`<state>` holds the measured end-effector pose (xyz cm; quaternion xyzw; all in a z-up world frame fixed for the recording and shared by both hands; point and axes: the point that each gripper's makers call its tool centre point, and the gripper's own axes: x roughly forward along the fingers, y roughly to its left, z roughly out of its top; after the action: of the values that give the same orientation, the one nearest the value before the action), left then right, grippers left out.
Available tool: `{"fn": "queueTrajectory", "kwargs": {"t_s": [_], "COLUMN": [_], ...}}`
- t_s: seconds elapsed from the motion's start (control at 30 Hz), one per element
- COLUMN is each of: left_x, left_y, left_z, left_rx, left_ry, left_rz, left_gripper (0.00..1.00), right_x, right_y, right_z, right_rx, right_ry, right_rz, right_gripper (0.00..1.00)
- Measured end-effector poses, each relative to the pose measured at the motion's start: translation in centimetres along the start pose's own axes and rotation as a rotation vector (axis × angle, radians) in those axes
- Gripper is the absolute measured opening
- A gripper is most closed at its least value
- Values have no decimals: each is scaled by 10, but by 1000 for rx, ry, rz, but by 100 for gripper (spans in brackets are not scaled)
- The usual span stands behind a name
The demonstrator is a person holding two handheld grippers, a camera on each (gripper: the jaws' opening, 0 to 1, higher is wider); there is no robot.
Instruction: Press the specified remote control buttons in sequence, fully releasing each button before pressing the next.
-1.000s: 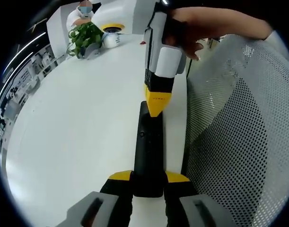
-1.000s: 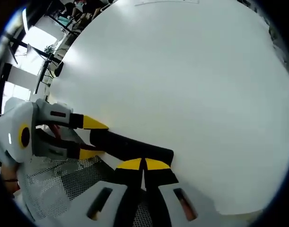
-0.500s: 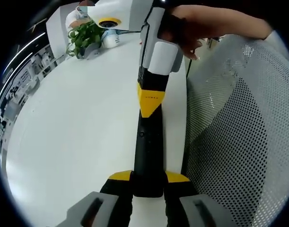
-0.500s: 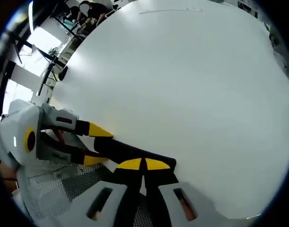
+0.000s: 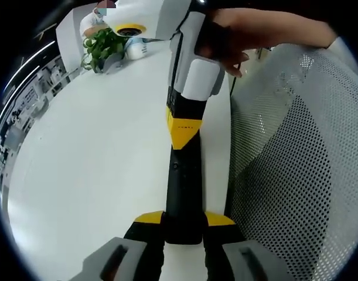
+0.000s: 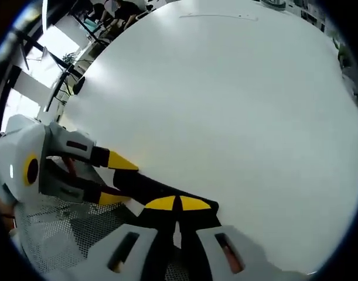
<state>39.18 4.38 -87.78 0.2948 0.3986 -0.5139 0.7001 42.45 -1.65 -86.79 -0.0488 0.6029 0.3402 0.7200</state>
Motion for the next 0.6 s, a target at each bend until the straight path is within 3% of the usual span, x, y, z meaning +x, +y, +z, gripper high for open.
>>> {"fn": "queueTrajectory", "kwargs": {"t_s": [0.6], "left_x": [0], "left_y": [0], "left_z": [0], "left_rx": [4], "left_ry": [3], "left_rz": [-1], "left_gripper": [24], "right_x": [3], "right_y": [0], "right_z": [0], "right_rx": [-40], "right_ry": [-12], "right_rz": [-17], "right_gripper": [0]}}
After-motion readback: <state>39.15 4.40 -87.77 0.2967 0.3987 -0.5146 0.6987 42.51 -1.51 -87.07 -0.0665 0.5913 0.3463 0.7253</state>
